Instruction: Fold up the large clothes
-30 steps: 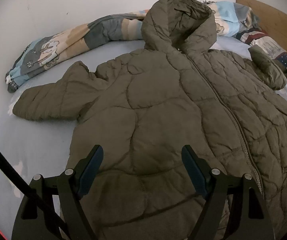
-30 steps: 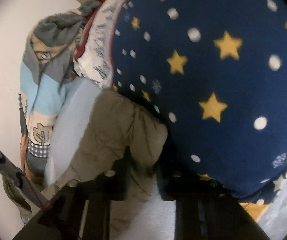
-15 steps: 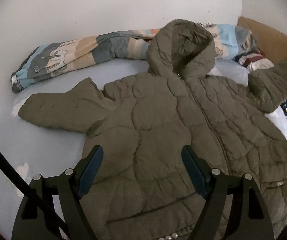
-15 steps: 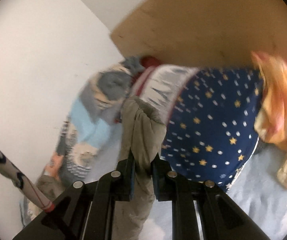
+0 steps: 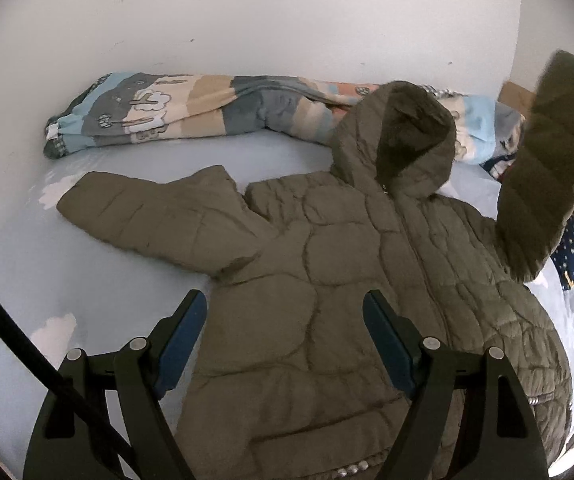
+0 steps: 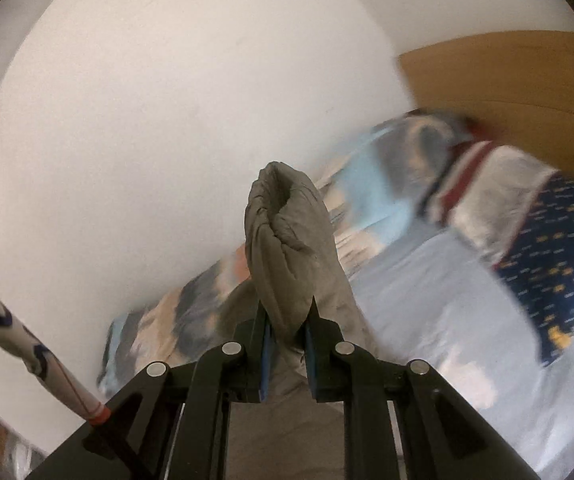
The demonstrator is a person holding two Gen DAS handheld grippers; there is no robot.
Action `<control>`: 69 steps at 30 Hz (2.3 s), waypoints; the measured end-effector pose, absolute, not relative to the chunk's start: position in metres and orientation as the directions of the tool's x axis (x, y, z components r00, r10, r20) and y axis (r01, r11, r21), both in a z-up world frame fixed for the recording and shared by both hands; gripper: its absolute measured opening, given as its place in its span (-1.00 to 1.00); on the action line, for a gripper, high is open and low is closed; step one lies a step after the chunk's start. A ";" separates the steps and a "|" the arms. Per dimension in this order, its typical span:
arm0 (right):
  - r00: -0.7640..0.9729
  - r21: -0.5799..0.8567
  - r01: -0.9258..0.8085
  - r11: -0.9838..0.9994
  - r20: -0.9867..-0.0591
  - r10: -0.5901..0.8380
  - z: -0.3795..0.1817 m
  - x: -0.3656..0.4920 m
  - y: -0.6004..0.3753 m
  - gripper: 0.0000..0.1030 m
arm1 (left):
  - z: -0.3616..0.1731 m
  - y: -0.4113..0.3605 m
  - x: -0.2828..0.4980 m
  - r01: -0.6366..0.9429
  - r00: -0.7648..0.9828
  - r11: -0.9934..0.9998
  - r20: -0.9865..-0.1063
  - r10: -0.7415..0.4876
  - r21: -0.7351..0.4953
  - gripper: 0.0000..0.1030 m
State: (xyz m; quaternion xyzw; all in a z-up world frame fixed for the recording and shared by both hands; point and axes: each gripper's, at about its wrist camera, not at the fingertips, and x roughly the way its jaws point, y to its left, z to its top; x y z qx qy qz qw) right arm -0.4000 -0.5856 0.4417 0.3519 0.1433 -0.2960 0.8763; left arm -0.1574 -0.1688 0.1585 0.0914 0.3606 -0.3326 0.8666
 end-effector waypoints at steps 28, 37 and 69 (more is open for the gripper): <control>0.667 0.406 0.462 0.789 -0.745 -0.007 0.221 -0.199 -0.394 0.15 | 0.172 -0.141 -0.138 0.562 0.496 0.809 -0.712 -0.497 -0.173 0.54; 0.630 0.317 0.643 0.697 -0.737 -0.247 0.259 -0.328 -0.439 0.22 | 0.152 -0.181 -0.130 0.588 0.424 0.787 -0.757 -0.497 -0.187 0.54; 0.592 0.353 0.700 0.621 -0.772 -0.229 0.213 -0.395 -0.441 0.05 | 0.129 -0.210 -0.092 0.543 0.423 0.821 -0.788 -0.447 -0.175 0.63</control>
